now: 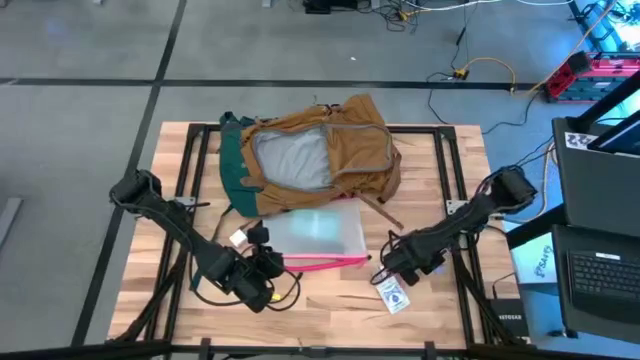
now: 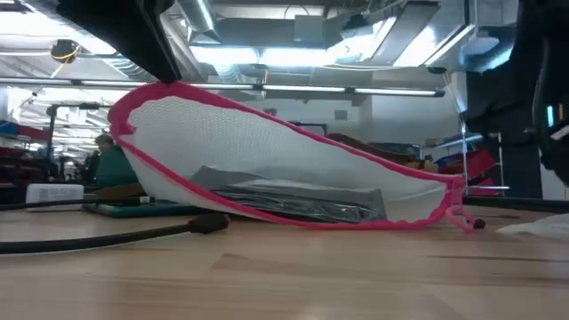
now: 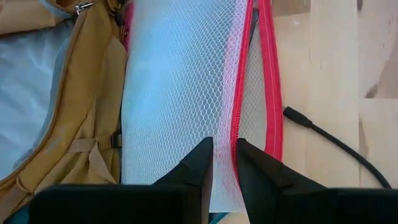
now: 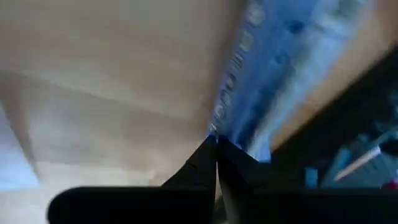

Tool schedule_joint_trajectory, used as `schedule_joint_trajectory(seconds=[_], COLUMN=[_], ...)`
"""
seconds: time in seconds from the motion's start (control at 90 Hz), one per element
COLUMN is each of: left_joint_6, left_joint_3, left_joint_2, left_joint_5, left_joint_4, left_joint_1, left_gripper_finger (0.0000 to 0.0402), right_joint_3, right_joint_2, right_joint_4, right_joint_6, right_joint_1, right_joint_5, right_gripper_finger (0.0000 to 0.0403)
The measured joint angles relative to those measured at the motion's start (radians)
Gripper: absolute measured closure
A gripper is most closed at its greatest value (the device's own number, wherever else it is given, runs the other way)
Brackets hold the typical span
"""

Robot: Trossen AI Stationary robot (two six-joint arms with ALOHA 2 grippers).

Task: Unpack backpack
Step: Put the blue chocolate bar into the pink zipper pouch

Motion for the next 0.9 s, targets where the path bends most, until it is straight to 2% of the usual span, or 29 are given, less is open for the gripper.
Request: schedule_joint_trajectory(seconds=[0.244,0.356,0.467,0.567,0.644,0.9], left_joint_6=[0.006,0.011,0.014,0.014,0.013,0.008], left_joint_3=[0.0,0.0,0.0,0.0,0.0,0.0], left_joint_2=[0.0,0.0,0.0,0.0,0.0,0.0], left_joint_5=[0.0,0.0,0.0,0.0,0.0,0.002], left_joint_4=[0.013,0.023,0.023,0.023,0.023,0.023], left_joint_1=[0.0,0.001,0.001,0.001,0.001,0.0], left_gripper_finger=[0.0347,0.0347,0.0347,0.0347,0.0347,0.0347], right_joint_3=[0.019,0.061,0.118,0.187,0.238,0.299], right_joint_2=[0.015,0.016,0.02,0.02,0.02,0.019], right_joint_4=[0.045,0.019,0.028,-0.006,-0.101,-0.374], right_joint_6=[-0.124,-0.155,-0.184,-0.203,-0.185,-0.051], right_joint_1=[-0.036,-0.042,-0.046,-0.046,-0.046,-0.045], right_joint_5=[0.108,0.246,0.432,0.53,0.56,0.556], right_gripper_finger=[0.0403,0.0403,0.0403,0.0403,0.0403,0.038])
